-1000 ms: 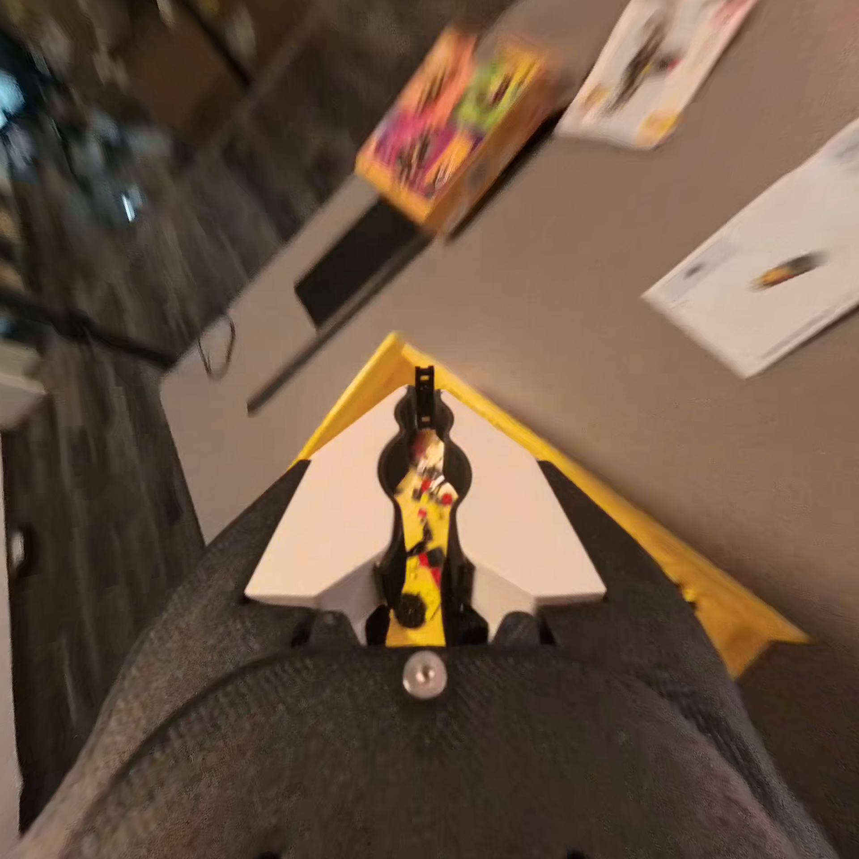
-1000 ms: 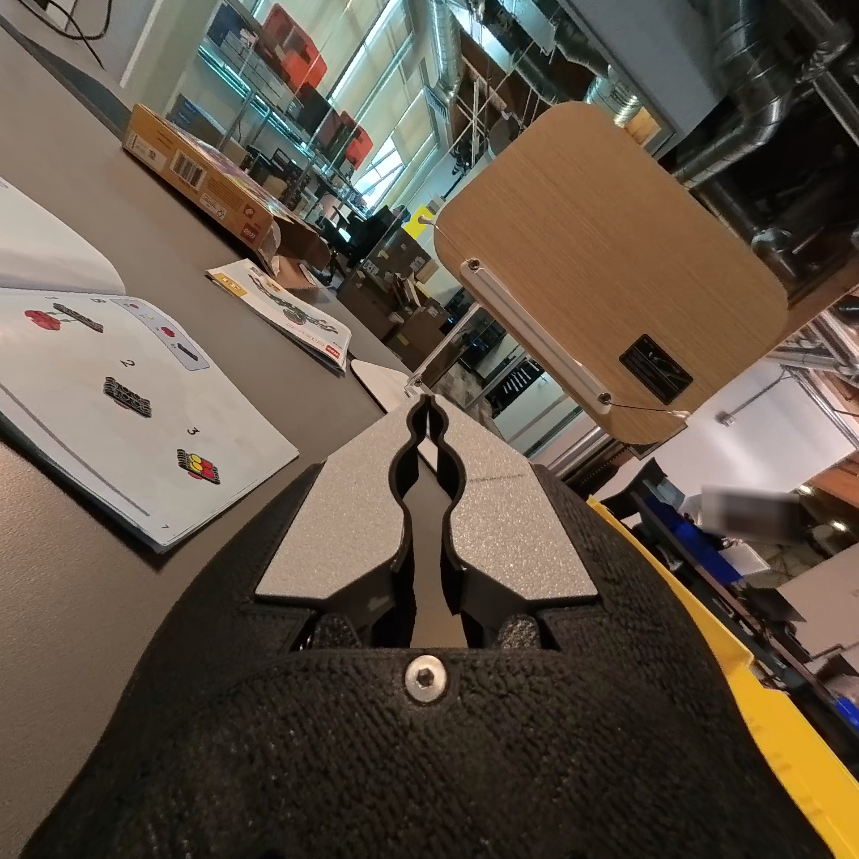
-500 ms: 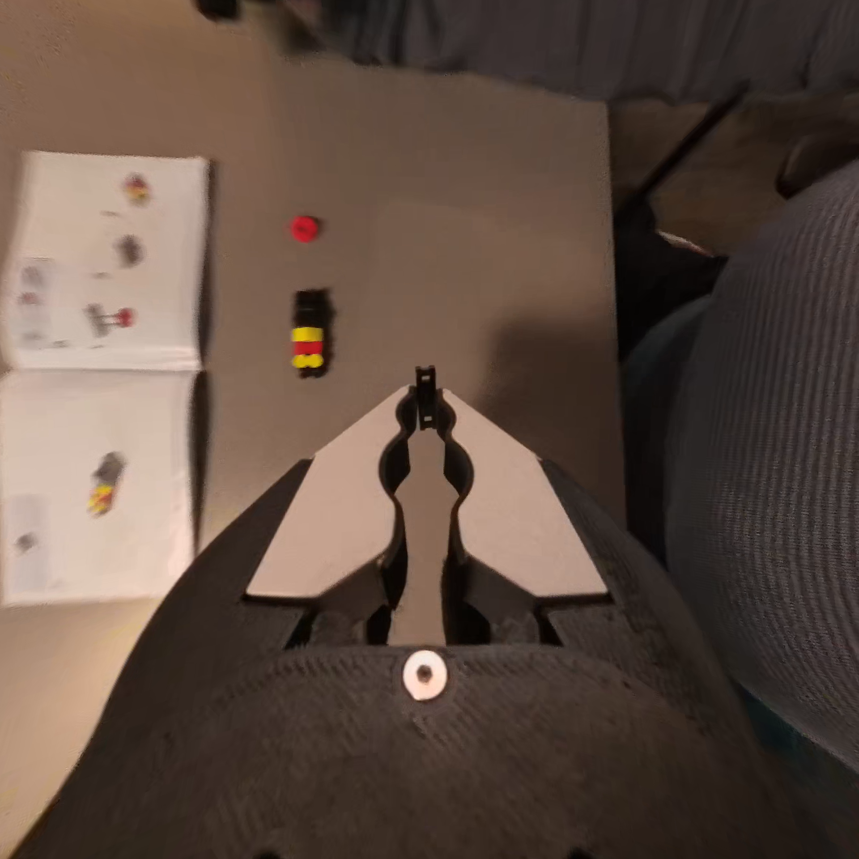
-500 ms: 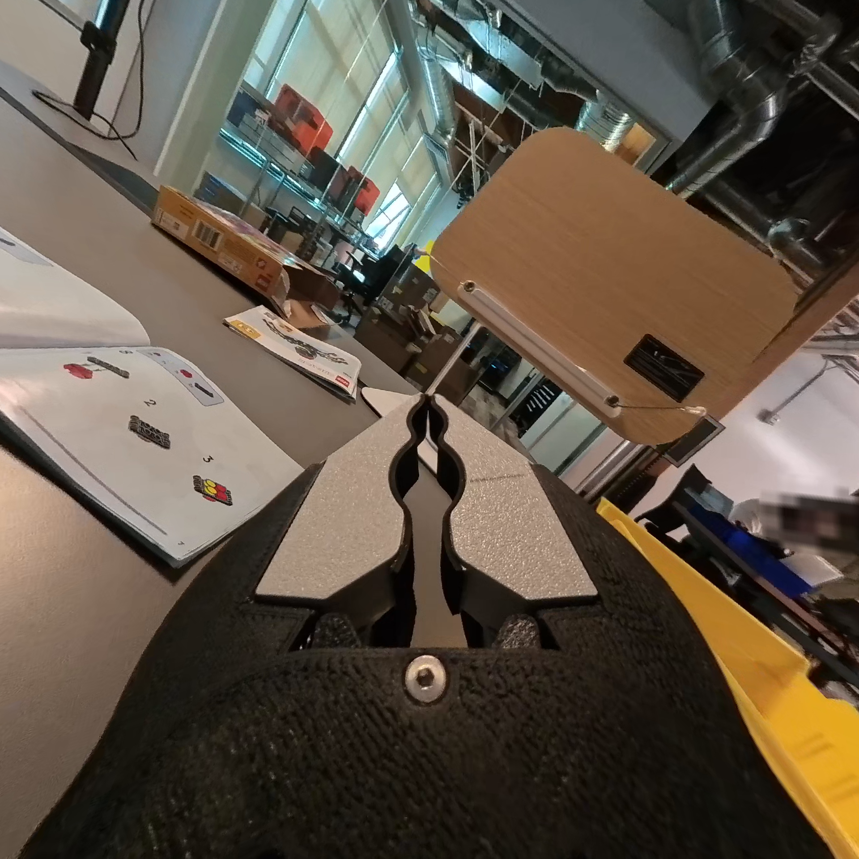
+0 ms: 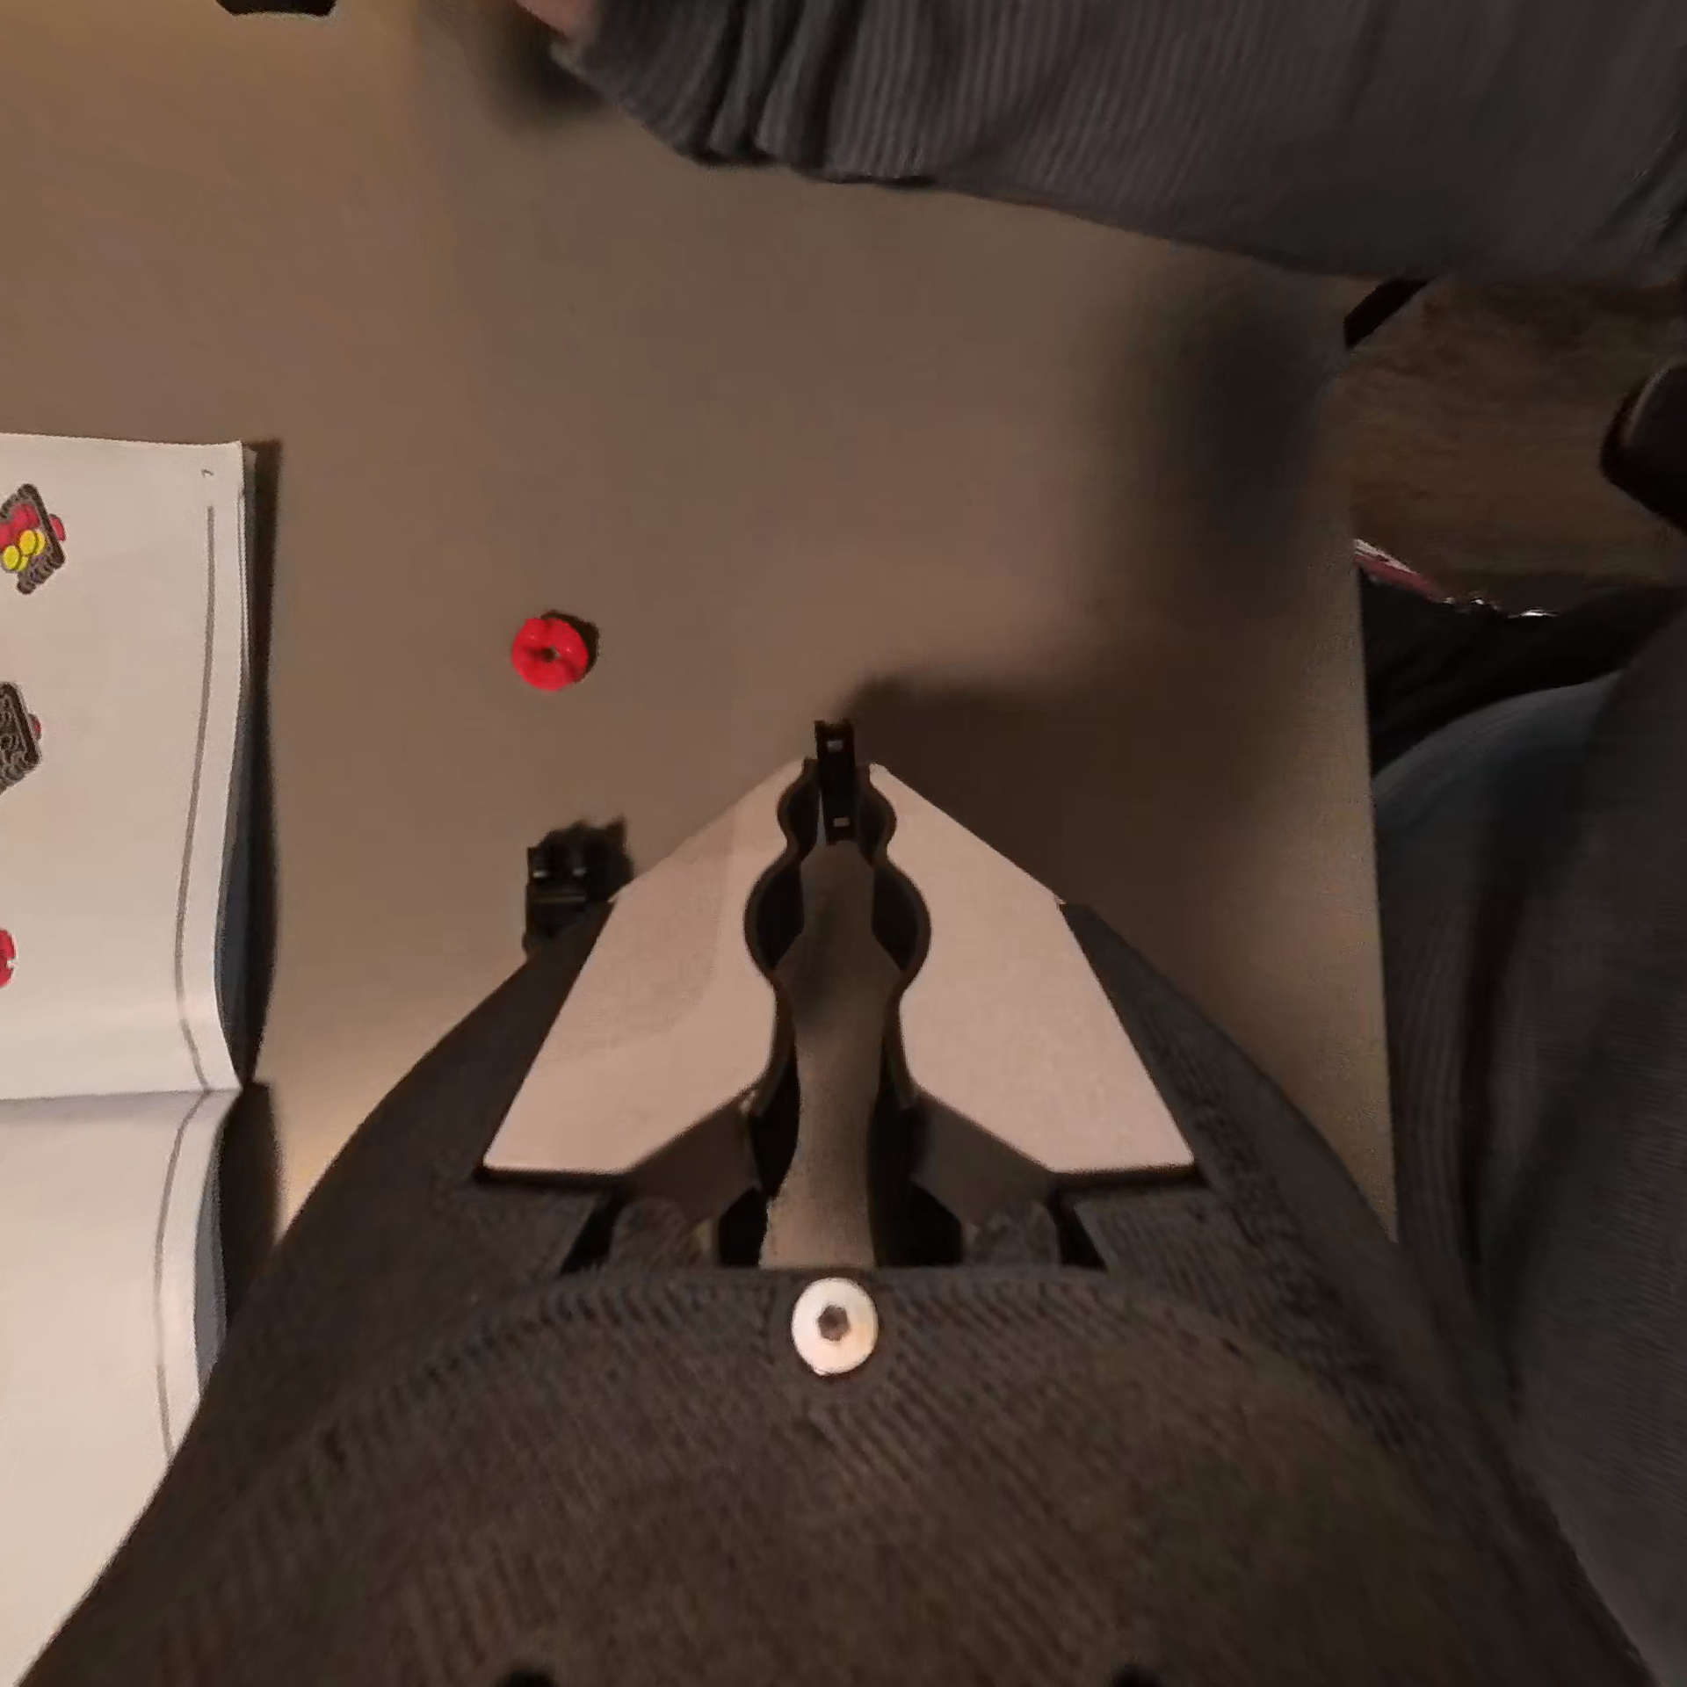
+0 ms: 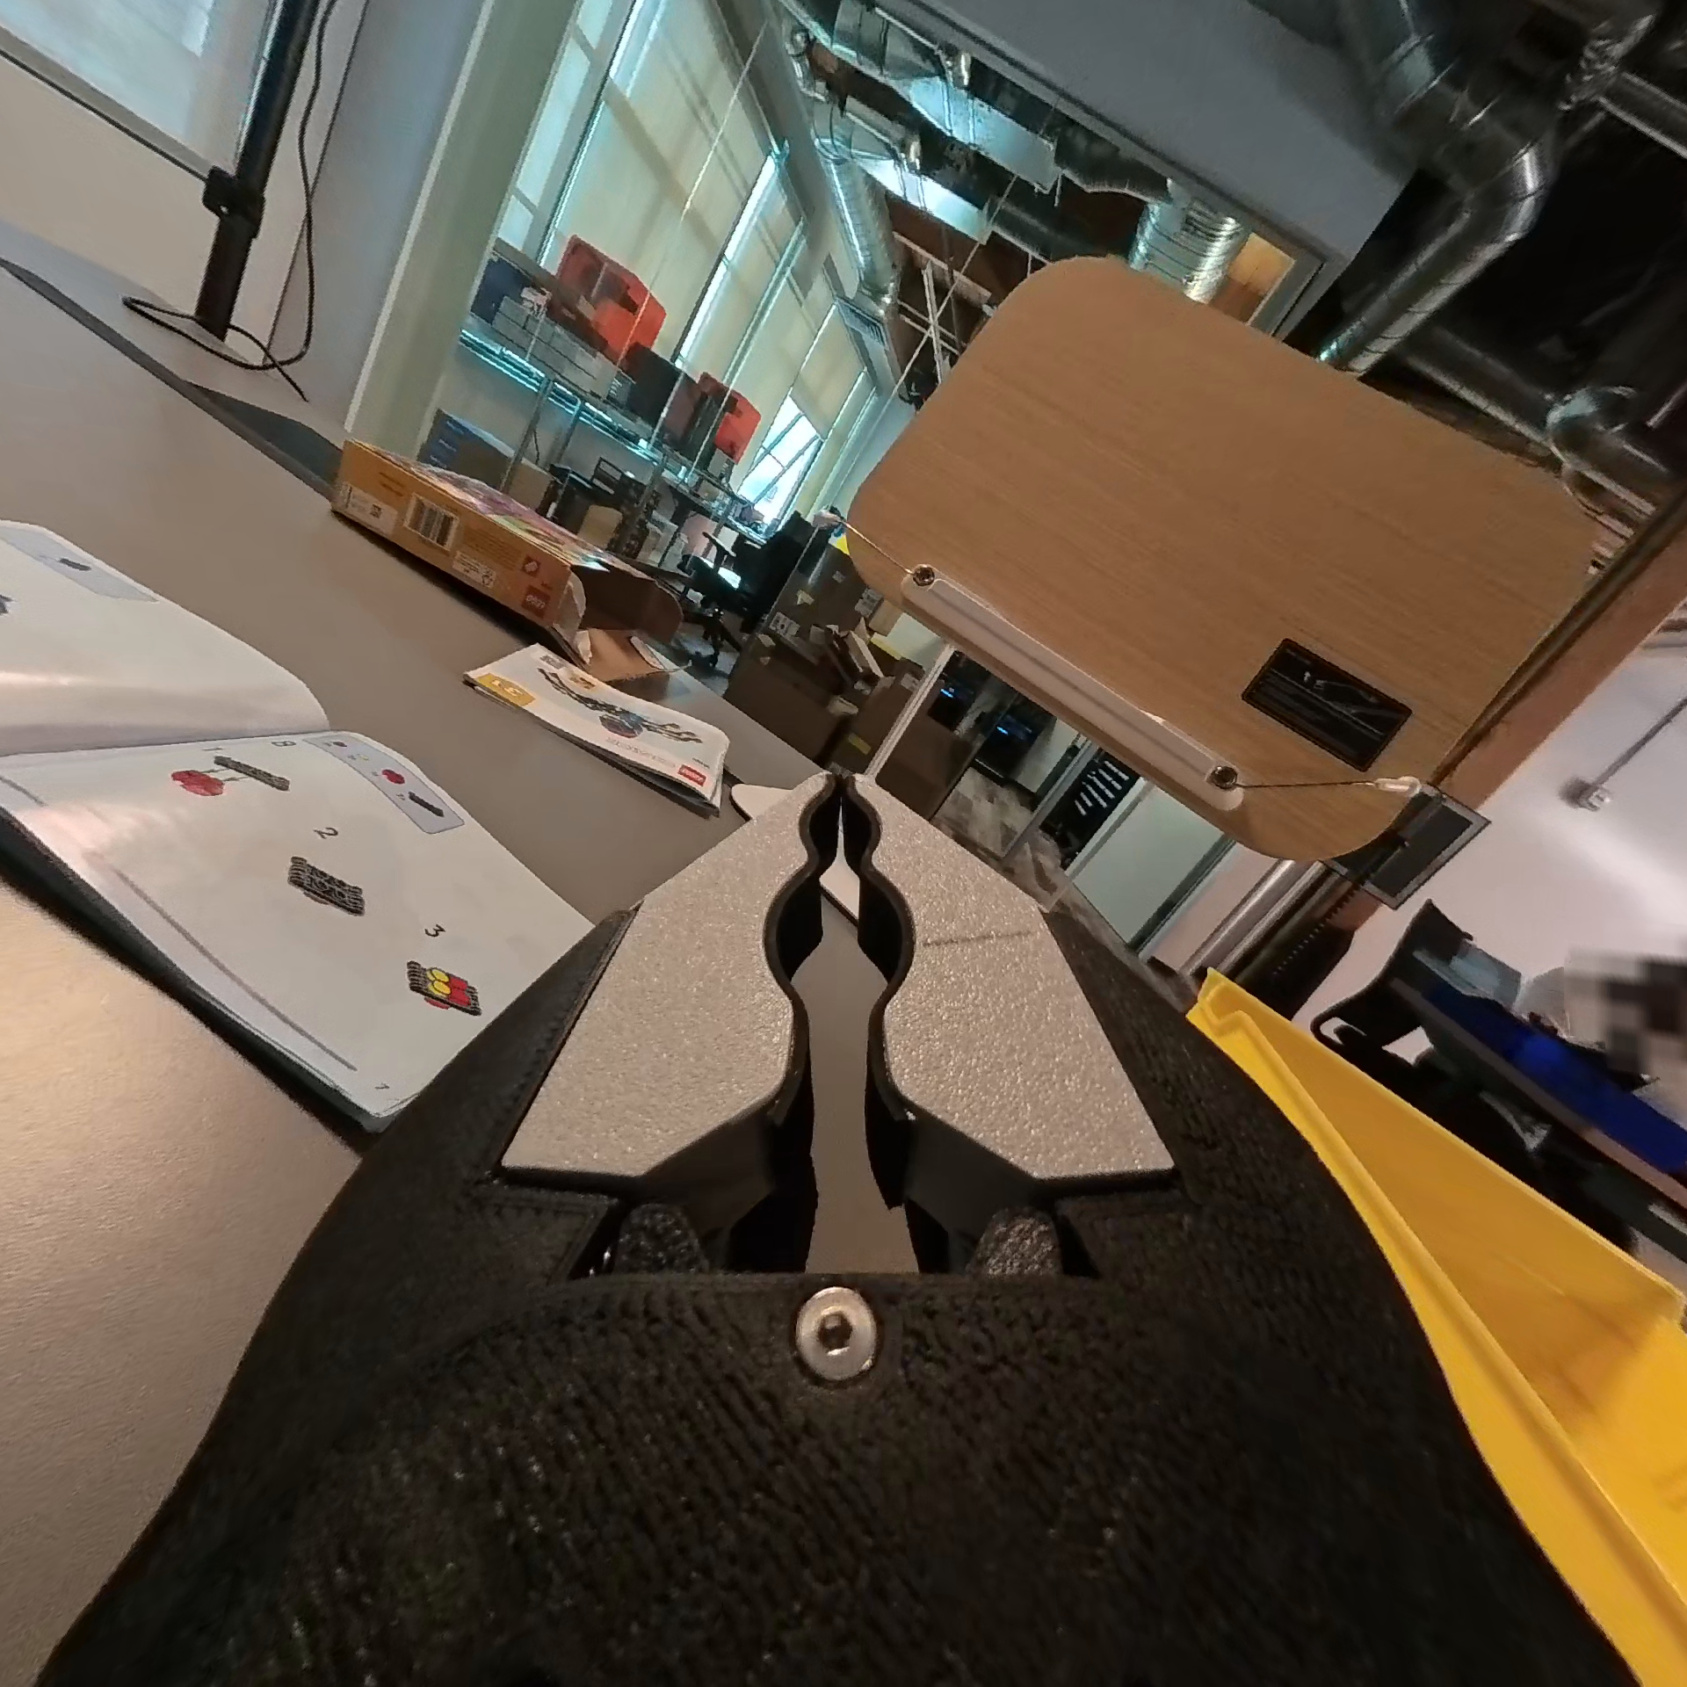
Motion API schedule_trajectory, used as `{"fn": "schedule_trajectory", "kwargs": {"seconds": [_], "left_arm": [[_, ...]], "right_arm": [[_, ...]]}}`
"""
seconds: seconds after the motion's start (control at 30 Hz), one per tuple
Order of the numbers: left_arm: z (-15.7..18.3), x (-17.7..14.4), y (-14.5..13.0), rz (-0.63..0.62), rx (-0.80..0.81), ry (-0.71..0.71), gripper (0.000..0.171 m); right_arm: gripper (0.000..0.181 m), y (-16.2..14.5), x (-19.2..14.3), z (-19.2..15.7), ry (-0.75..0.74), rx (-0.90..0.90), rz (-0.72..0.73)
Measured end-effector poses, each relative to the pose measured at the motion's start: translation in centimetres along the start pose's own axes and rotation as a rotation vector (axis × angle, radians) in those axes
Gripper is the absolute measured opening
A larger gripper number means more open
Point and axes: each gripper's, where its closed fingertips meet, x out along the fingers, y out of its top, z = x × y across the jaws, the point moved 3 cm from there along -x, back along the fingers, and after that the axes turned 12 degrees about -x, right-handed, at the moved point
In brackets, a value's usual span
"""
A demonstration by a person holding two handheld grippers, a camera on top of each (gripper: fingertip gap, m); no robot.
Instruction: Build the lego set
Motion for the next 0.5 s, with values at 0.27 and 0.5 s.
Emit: {"fn": "schedule_trajectory", "kwargs": {"seconds": [0.27, 0.5], "left_arm": [[-0.5, 1.5, 0.3, -0.05, -0.01, 0.047, 0.007], [-0.5, 1.7, 0.7, 0.006, -0.013, 0.055, 0.029]], "right_arm": [[0.0, 0.1, 0.1, -0.2, 0.012, -0.005, 0.006], [0.0, 0.0, 0.2, -0.2, 0.013, 0.003, 0.004]]}}
